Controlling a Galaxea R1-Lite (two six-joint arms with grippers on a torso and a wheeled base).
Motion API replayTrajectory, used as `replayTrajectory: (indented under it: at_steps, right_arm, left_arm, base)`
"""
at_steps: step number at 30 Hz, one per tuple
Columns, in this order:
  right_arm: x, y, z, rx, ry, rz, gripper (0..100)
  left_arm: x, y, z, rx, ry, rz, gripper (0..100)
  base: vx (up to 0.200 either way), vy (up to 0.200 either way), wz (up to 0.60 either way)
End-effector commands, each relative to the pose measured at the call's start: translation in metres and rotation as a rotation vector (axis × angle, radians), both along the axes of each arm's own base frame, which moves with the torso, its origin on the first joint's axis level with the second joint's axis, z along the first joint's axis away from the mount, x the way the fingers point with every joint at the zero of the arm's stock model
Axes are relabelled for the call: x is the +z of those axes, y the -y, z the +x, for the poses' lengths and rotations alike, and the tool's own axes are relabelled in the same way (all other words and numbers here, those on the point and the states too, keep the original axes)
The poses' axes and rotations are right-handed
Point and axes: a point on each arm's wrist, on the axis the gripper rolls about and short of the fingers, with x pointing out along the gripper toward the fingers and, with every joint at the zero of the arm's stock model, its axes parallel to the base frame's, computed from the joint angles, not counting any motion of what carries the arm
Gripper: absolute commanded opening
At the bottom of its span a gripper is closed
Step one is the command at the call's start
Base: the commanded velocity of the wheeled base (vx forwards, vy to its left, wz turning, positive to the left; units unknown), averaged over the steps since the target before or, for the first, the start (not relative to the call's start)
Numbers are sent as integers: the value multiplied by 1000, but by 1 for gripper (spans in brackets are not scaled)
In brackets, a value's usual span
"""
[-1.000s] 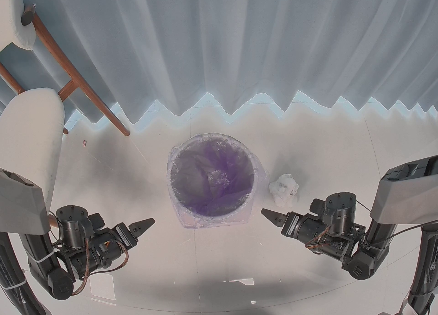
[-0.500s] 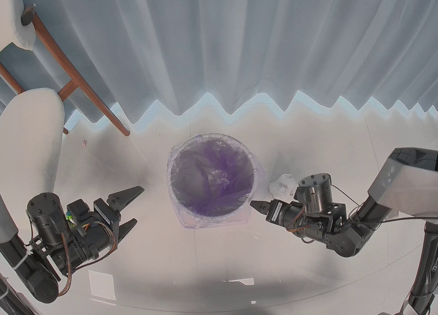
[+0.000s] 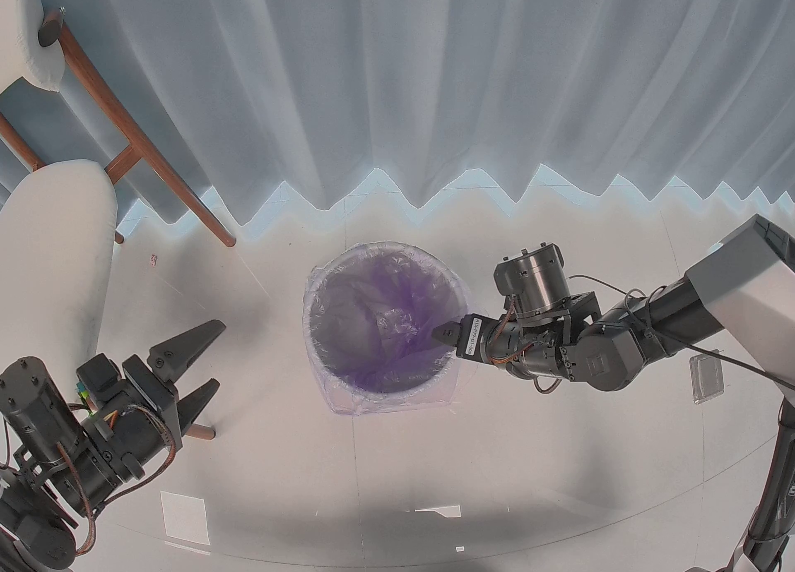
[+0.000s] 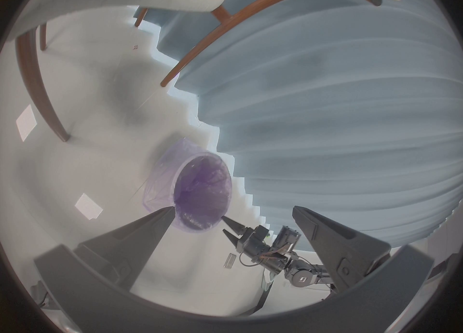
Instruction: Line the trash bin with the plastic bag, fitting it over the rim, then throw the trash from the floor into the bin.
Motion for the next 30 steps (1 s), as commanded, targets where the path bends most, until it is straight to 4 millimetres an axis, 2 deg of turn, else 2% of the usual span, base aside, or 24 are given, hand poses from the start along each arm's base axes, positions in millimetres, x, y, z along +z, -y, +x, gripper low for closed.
replayTrajectory:
  at_steps: [1, 4, 9, 10, 13, 28, 29, 30]
  right_arm:
    - [-6, -11, 1, 16, -11, -32, 100]
    - [-18, -16, 5, 12, -15, -59, 100]
    - [-27, -26, 8, 26, -29, -71, 100]
    - [-36, -31, 12, 21, -34, -85, 100]
    - [-43, -36, 20, -6, -18, -107, 100]
    - [-56, -52, 52, -48, -5, -153, 100]
    - [-56, -52, 53, -49, -6, -155, 0]
    - [-54, -52, 53, -50, -8, -155, 0]
  left_arm:
    - [14, -6, -17, 11, 82, -36, 100]
    - [19, -9, -23, 23, 102, -43, 100]
    - [14, -12, -26, 60, 53, -11, 100]
    - [13, -14, -30, 70, 28, 1, 100]
    - [15, -17, -37, 73, 33, -2, 100]
    - [12, -22, -44, 95, -13, 16, 100]
    - [12, -22, -44, 96, -13, 15, 100]
    - [12, -22, -45, 96, -12, 14, 100]
  base:
    - [0, 0, 0]
    - [0, 0, 0]
    - [0, 0, 0]
    - [0, 0, 0]
    - [0, 0, 0]
    - [0, 0, 0]
    - [0, 0, 0]
    - [0, 0, 0]
